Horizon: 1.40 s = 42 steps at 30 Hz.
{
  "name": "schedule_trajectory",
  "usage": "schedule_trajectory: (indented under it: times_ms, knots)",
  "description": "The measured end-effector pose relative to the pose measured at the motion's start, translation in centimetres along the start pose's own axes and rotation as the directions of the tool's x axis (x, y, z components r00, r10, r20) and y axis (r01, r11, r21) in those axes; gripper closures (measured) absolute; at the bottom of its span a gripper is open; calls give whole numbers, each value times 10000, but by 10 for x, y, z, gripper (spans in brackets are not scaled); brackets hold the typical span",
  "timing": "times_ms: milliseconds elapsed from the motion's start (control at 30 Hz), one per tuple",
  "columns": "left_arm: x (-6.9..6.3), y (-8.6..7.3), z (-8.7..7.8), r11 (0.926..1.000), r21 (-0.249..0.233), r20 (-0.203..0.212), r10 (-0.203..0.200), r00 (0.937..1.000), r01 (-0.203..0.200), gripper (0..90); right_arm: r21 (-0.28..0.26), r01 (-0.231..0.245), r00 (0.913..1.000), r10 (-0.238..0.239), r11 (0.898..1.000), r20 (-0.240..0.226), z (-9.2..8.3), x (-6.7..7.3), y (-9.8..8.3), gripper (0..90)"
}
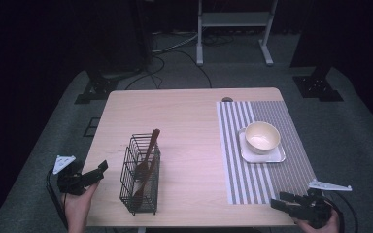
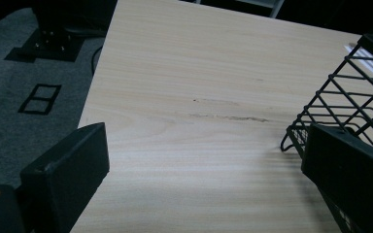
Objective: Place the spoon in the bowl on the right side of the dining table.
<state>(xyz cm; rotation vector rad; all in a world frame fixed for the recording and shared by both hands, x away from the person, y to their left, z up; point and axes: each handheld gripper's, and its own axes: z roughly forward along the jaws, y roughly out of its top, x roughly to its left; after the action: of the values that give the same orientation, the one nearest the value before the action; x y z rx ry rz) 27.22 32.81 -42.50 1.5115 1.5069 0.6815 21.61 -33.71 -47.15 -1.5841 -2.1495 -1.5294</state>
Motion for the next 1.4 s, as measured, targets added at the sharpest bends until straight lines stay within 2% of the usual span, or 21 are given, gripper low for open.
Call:
schedule_trajectory:
  times_ms: [167, 367, 467, 533, 667, 1067, 1400]
  knots:
    - [-1, 1, 0, 10000, -35, 35, 16, 10000, -16, 24, 442, 182, 9998, -184, 9989, 28, 7, 4, 4, 243]
    - [-3, 1, 2, 9999, -6, 144, 129, 9998, -129, 24, 627, 229, 9995, -215, 9978, -231, 13, 13, 9, 243]
    - [-2, 0, 3, 10000, 57, 159, 69, 9999, -70, 24, 823, 300, 9990, -271, 9962, -365, 21, 20, 16, 243]
    - [-1, 0, 3, 10000, 51, 146, 62, 9999, -63, 24, 1023, 270, 9994, -247, 9944, -240, 25, 21, 19, 243]
    - [-1, 1, 1, 10000, -52, 123, 32, 9999, -31, 25, 1299, 312, 9991, -270, 9910, -339, 35, 26, 27, 243]
    - [1, 1, 1, 10000, -21, 124, 14, 9999, -13, 24, 1728, 647, 9973, -577, 9828, -448, 53, 37, 43, 243]
    - [1, 1, 2, 10000, -3, 160, 28, 9999, -28, 24, 1906, 969, 9938, -844, 9769, -730, 58, 51, 54, 243]
